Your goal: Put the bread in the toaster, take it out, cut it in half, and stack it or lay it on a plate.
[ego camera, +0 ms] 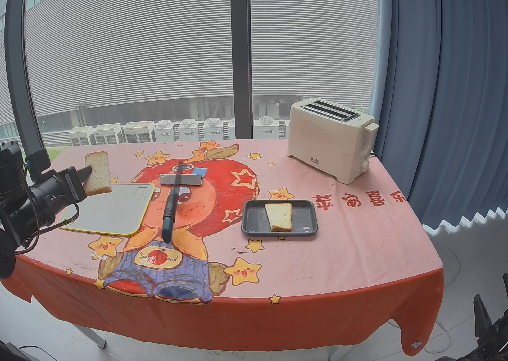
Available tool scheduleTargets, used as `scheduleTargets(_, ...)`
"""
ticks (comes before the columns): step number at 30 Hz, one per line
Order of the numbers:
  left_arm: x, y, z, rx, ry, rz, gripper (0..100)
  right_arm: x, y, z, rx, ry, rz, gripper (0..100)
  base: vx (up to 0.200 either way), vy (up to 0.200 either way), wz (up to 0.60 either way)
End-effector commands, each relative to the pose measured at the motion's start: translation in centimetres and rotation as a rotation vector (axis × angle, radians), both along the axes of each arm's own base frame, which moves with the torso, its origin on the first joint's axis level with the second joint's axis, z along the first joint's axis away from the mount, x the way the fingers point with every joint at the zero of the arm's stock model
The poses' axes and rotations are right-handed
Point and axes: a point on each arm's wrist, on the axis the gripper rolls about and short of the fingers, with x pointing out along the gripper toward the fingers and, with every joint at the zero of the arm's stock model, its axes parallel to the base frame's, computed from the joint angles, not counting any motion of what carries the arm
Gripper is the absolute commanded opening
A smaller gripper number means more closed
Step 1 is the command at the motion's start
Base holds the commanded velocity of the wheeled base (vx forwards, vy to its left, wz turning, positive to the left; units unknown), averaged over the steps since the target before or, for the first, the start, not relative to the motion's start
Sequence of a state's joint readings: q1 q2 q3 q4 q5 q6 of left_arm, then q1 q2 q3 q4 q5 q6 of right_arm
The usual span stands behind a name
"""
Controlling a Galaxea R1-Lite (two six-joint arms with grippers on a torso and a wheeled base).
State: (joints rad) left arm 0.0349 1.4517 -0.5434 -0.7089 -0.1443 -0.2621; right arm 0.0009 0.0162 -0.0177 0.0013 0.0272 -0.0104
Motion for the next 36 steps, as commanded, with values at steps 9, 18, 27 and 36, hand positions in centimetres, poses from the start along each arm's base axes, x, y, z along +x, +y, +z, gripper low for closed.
scheduleTargets(9,-0.2,0.0,-0.3,0.007,0.011,-0.001,0,0.0,0.0,-0.5,0.000,0.003,0.001,100,0.000,0.000,0.00)
scheduleTargets(18,-0.4,-0.1,-0.5,0.015,0.017,-0.009,0,0.0,0.0,-0.5,0.000,0.003,0.001,100,0.000,0.000,0.00)
scheduleTargets(27,-0.3,-0.1,-0.4,0.012,0.012,-0.010,0,0.0,0.0,-0.5,0.000,0.003,0.001,100,0.000,0.000,0.00)
scheduleTargets(36,-0.1,1.0,0.1,0.010,-0.004,0.037,0,0.0,0.0,-0.5,0.000,0.003,0.001,100,0.000,-0.022,0.00)
